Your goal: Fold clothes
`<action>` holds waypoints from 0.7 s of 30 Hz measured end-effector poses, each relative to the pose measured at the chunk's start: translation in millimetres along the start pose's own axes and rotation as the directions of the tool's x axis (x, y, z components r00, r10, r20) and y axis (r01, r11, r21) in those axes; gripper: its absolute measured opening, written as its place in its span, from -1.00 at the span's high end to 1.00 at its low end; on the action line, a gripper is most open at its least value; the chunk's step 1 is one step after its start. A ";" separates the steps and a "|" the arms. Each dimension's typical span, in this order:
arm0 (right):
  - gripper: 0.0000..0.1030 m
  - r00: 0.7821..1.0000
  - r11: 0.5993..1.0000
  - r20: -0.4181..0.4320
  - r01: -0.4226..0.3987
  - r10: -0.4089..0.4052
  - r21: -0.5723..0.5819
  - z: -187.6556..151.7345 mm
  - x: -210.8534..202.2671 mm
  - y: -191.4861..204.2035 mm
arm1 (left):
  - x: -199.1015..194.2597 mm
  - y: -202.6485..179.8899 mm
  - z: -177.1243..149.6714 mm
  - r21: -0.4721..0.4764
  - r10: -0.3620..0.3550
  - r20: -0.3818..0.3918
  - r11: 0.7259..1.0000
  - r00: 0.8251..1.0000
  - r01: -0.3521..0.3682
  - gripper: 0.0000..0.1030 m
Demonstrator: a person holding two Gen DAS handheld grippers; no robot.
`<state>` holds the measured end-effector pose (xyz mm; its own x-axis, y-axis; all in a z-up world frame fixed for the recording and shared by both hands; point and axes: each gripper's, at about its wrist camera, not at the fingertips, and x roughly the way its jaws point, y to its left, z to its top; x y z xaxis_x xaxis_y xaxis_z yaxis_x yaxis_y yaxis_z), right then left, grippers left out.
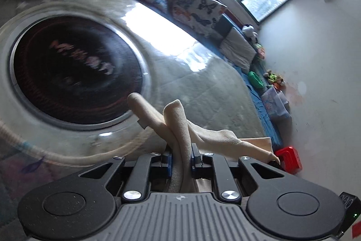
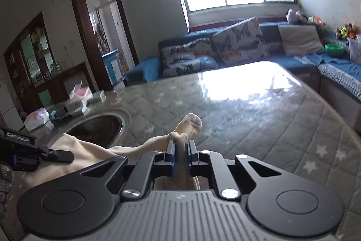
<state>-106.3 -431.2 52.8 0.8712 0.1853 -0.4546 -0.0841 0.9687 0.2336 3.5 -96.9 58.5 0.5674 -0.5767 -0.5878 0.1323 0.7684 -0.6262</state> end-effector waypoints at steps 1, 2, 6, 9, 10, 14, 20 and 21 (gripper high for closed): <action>0.83 1.000 1.000 0.015 0.013 -0.013 -0.008 3.7 -5.1 -1.6 | 3.8 -7.9 0.6 0.013 -0.009 -0.003 1.000 1.000 0.009 0.70; 0.83 0.999 1.000 0.025 0.024 -0.023 -0.013 6.1 -8.2 -3.1 | 7.9 -15.7 1.3 0.024 -0.021 -0.006 0.999 1.000 0.021 0.70; 0.83 0.993 0.995 0.073 0.096 -0.095 -0.014 19.9 -24.6 -21.0 | 26.5 -47.3 3.5 0.069 -0.065 -0.024 0.995 0.998 0.067 0.70; 0.83 0.983 0.988 0.097 0.157 -0.155 -0.012 27.0 -34.6 -37.8 | 42.2 -70.8 4.0 0.107 -0.093 -0.040 0.989 0.995 0.097 0.70; 0.83 0.980 0.985 0.101 0.174 -0.172 -0.007 29.0 -37.1 -43.9 | 47.3 -78.2 3.6 0.121 -0.098 -0.045 0.987 0.994 0.103 0.70; 0.83 0.965 0.971 0.113 0.238 -0.238 0.007 33.8 -46.3 -65.9 | 71.6 -104.6 -0.1 0.163 -0.114 -0.080 0.979 0.990 0.126 0.70; 0.83 0.947 0.953 0.109 0.300 -0.303 0.048 31.9 -49.5 -94.1 | 101.7 -133.7 -9.1 0.223 -0.111 -0.120 0.965 0.987 0.135 0.70; 0.83 0.944 0.949 0.107 0.309 -0.313 0.054 31.0 -49.4 -98.6 | 105.8 -137.0 -10.4 0.231 -0.108 -0.126 0.964 0.986 0.135 0.70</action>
